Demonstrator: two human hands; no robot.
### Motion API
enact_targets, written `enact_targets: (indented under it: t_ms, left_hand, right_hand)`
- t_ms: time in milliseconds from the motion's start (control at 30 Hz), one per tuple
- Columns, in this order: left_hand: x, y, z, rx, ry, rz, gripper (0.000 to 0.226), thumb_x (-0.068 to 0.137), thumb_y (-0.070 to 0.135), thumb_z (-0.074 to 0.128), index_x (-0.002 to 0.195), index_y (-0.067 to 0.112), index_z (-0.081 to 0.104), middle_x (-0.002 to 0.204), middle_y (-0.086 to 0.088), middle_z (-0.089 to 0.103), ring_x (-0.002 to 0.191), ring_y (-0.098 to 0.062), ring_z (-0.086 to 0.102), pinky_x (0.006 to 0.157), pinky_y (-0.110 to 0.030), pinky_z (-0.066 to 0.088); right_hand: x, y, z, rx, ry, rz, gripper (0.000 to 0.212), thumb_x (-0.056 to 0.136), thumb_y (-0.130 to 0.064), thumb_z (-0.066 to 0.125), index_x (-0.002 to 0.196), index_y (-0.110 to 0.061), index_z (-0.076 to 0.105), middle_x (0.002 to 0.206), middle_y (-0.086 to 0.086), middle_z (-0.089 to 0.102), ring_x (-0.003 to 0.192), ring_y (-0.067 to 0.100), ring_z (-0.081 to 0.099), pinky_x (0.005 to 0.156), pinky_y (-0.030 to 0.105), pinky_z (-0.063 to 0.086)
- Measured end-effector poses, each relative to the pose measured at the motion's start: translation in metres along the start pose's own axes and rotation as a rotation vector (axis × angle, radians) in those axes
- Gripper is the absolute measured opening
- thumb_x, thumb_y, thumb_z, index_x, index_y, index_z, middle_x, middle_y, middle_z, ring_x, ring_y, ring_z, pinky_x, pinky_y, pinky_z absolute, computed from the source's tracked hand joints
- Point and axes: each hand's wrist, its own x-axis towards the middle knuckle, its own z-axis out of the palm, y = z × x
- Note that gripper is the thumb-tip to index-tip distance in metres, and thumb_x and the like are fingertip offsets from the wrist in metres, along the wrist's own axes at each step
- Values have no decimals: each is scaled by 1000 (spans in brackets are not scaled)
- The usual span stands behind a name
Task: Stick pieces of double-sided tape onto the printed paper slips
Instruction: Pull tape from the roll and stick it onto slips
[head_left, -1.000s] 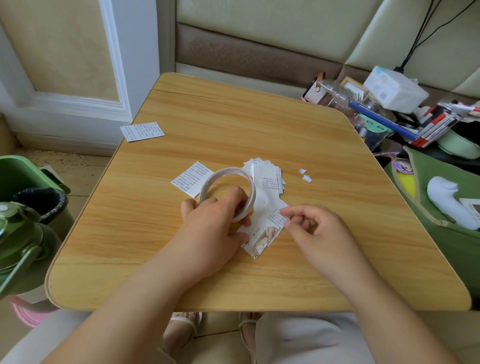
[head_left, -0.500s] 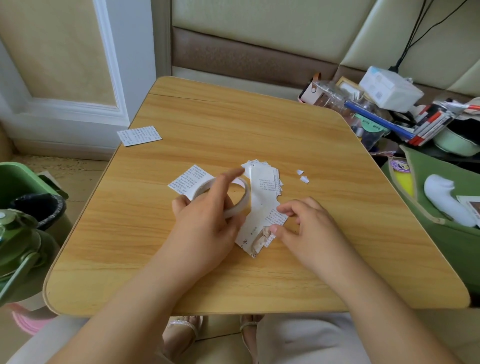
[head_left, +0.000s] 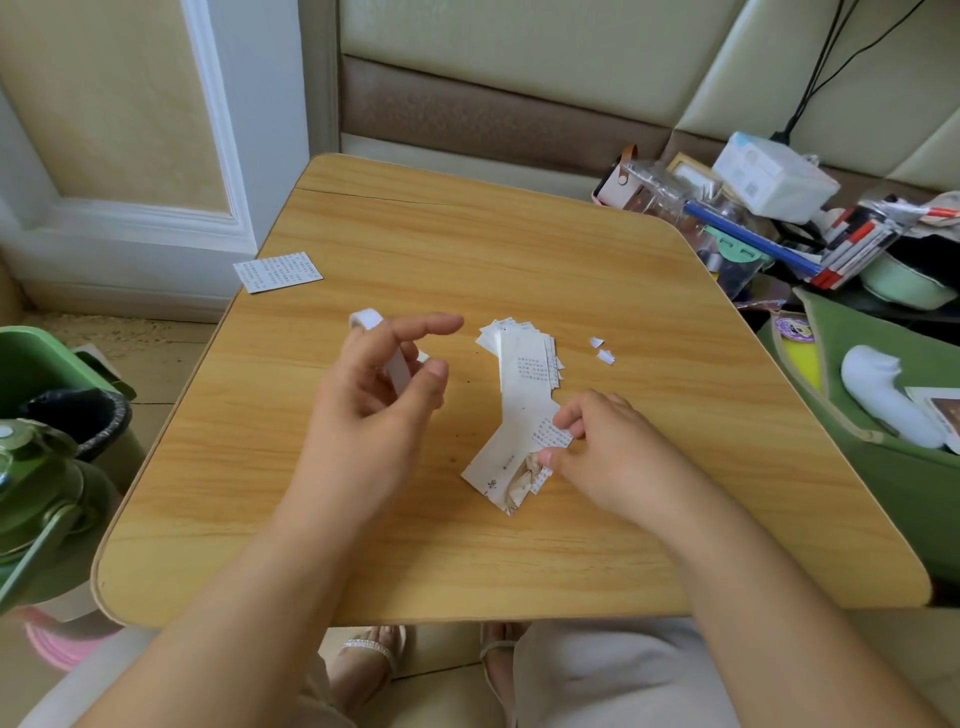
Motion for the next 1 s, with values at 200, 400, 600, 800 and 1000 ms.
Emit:
enact_targets:
  t_ms: [200,400,600,800,1000]
  left_hand:
    - [3,0,-3,-155,-48,-25,38,94,6,42,106,31,67,82,7,56,57,-12,52,69,-37,44]
    - [-1,3,-4,377,-192,66,24,90,7,54,88,27,68,65,12,36,57,-4,40,56,-8,33]
    - [-6,-11,0,967,-344,192,23,76,34,71,94,18,70,81,3,49,75,-19,50,72,-30,35]
    - [-4,-19,9,1072,-315,99,29,86,41,58,105,20,63,89,0,51,91,-21,50,82,-33,34]
    - [-3,-13,7,888,-299,64,8,85,24,64,81,20,59,73,12,45,70,-8,42,73,-31,37]
  right_hand:
    - [6,-9,-10,-28,-97,13,23,87,-31,66,102,-24,50,114,-7,50,96,13,51,71,25,40]
    - [1,4,3,270,64,-31,31,80,-23,75,82,-28,44,92,-6,56,73,11,50,56,23,35]
    - [-3,12,3,439,163,-40,31,79,-21,77,81,-27,47,74,-8,59,54,1,48,47,13,34]
    - [-10,13,6,620,147,-45,25,80,-13,76,92,-28,60,81,-8,73,72,11,68,72,29,53]
    - [-12,20,7,678,157,-84,5,86,-11,68,83,-14,67,60,-9,66,51,-2,57,54,10,43]
